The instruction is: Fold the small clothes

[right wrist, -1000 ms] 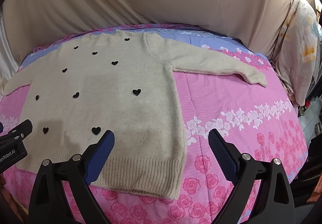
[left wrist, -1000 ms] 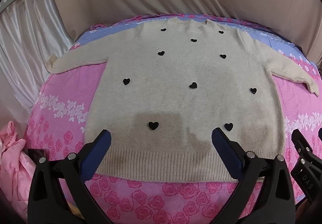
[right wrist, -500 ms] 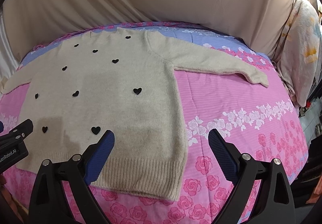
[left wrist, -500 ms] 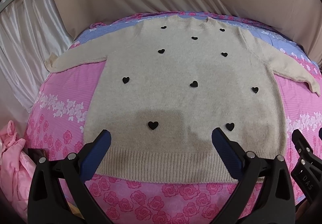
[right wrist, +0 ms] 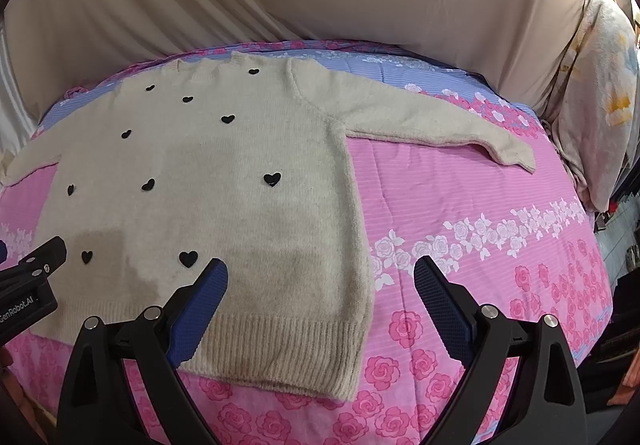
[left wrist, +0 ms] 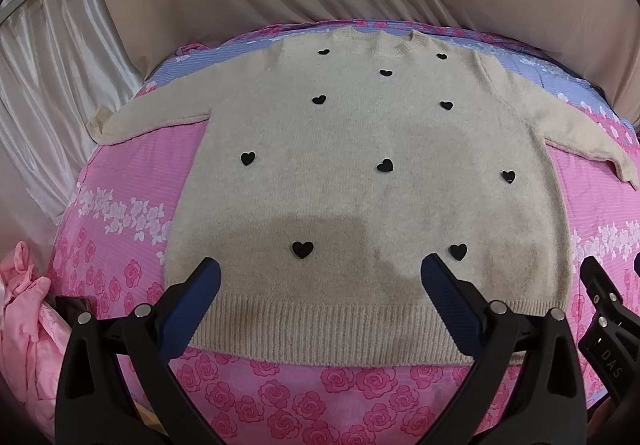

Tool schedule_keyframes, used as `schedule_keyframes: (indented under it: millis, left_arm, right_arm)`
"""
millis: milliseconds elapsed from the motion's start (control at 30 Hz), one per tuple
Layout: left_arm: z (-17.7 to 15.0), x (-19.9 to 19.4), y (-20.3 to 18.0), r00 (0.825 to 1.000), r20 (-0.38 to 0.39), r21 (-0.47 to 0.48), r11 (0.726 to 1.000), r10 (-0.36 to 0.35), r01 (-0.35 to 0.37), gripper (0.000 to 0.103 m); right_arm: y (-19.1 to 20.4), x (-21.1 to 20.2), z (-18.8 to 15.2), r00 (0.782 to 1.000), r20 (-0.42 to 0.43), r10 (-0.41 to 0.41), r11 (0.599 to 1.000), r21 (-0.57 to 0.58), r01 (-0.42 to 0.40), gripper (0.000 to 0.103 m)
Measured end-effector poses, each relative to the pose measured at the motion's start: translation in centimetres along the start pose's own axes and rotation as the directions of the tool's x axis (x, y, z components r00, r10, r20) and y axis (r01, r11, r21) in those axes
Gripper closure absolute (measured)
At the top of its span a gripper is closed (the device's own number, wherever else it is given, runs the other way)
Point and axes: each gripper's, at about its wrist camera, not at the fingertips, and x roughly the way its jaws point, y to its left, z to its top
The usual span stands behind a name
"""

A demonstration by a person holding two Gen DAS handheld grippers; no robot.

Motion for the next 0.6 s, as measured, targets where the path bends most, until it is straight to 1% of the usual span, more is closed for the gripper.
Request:
schedule_keyframes:
  millis: [267, 600]
  left_arm:
    - [0.1, 0.3, -0.2, 1.000, -0.006, 0.008, 1.000, 0.004, -0.004, 0.005]
    - [0.8, 0.3, -1.0, 1.000, -0.019, 0.014, 1.000, 0.004, -0.004, 0.005]
  right_arm:
    - [-0.2, 0.0, 0.1, 1.000, 0.000, 0.002, 1.000, -0.001, -0.002, 0.011]
    - [-1.0, 1.2, 0.7, 1.000, -0.025, 0.007, 1.000, 0.011, -0.006, 0.011]
